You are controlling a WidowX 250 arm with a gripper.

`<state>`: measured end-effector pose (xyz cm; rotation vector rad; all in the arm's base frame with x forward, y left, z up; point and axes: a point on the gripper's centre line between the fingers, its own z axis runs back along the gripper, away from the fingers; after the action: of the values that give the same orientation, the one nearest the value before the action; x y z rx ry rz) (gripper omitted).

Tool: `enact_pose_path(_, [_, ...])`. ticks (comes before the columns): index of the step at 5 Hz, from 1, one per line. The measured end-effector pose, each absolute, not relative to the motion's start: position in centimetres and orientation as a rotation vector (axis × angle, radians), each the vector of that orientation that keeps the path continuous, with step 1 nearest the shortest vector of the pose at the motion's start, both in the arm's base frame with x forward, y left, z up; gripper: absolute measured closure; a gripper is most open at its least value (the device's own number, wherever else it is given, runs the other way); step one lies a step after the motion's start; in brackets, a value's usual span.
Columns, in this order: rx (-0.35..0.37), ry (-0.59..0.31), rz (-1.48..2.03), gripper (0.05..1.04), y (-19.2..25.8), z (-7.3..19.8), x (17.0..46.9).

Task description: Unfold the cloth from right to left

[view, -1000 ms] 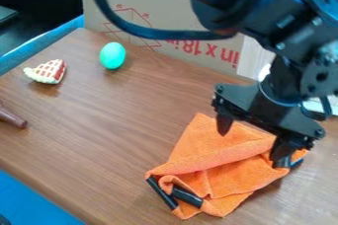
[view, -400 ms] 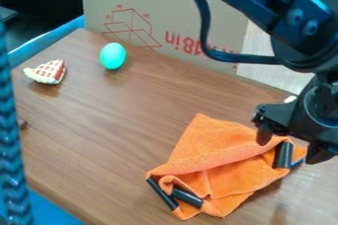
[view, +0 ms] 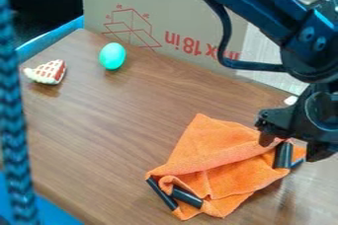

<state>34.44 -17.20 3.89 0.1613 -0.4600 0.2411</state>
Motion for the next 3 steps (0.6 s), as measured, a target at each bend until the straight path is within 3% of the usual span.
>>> enact_pose_path(3, [0.167,-0.463,0.296,0.087,-15.8,2.5,34.9])
